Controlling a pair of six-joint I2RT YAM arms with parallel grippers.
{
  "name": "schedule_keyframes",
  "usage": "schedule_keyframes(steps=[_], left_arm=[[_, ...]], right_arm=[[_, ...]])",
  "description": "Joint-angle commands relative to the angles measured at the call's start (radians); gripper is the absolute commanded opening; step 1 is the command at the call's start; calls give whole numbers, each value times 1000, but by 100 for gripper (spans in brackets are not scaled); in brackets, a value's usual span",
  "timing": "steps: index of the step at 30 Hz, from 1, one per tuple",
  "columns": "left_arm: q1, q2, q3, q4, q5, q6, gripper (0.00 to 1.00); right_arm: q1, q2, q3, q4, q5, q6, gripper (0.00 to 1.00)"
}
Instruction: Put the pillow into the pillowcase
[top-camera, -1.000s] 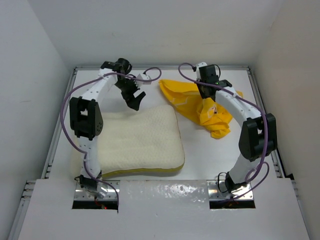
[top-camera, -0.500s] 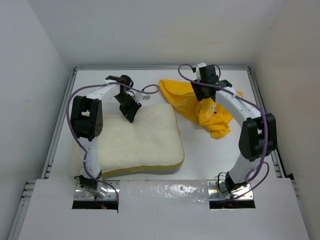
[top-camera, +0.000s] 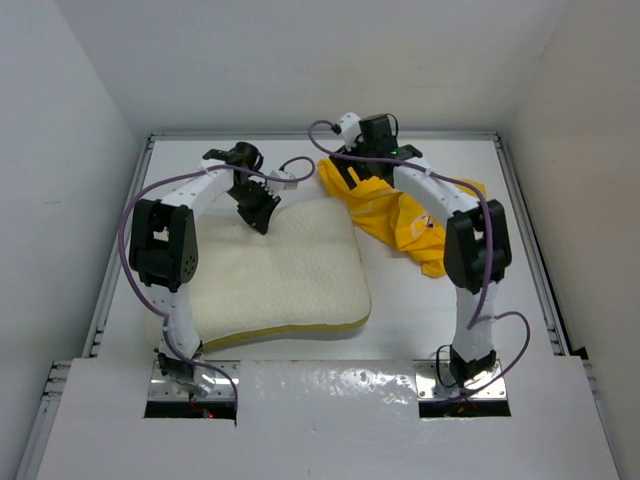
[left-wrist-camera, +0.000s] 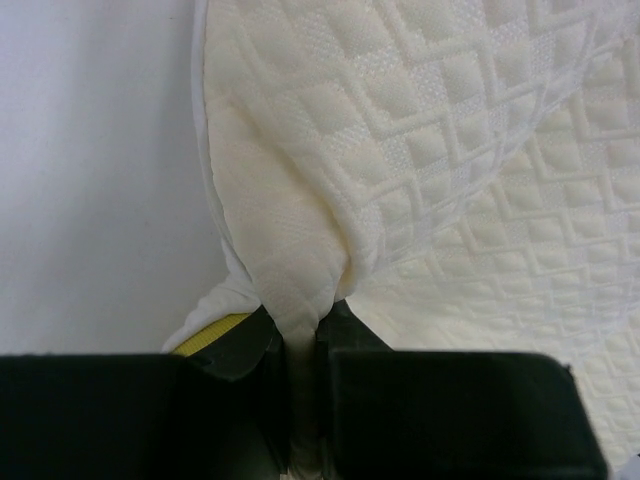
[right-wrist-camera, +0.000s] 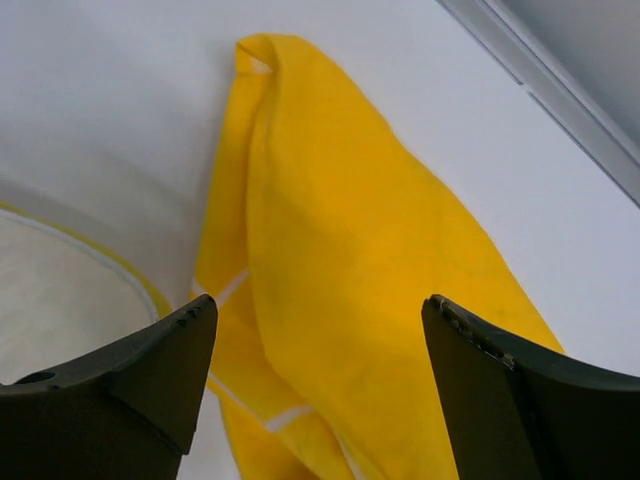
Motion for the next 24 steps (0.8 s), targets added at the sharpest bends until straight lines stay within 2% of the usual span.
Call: schedule_keyframes(steps=[1, 3, 6, 12, 15, 16, 17, 21, 24], left_arm=[[-1, -53, -1, 64, 2, -43, 0], [-2, -47, 4, 56, 0, -45, 0], [-2, -40, 5, 53, -16, -46, 0], [-2, -27, 31, 15, -29, -43, 0], [-2, -22, 51, -2, -24, -51, 0], [-4, -22, 56, -4, -26, -54, 0], [-5, -19, 62, -7, -29, -63, 0], [-24, -11, 138, -10, -24, -91, 0], [-56, -2, 189, 53, -81, -158, 0]], right_arm=[[5, 113, 105, 11, -29, -38, 83], [12, 173, 135, -14, -24, -69, 86], [14, 216, 136, 4, 3, -61, 84], [14, 298, 134, 40, 135, -46, 61], [14, 311, 134, 58, 177, -3, 25], [14, 302, 136, 66, 213, 8, 6], [14, 292, 139, 70, 230, 25, 0], [15, 203, 177, 66, 256, 34, 0], [18, 120, 180, 52, 243, 37, 0]])
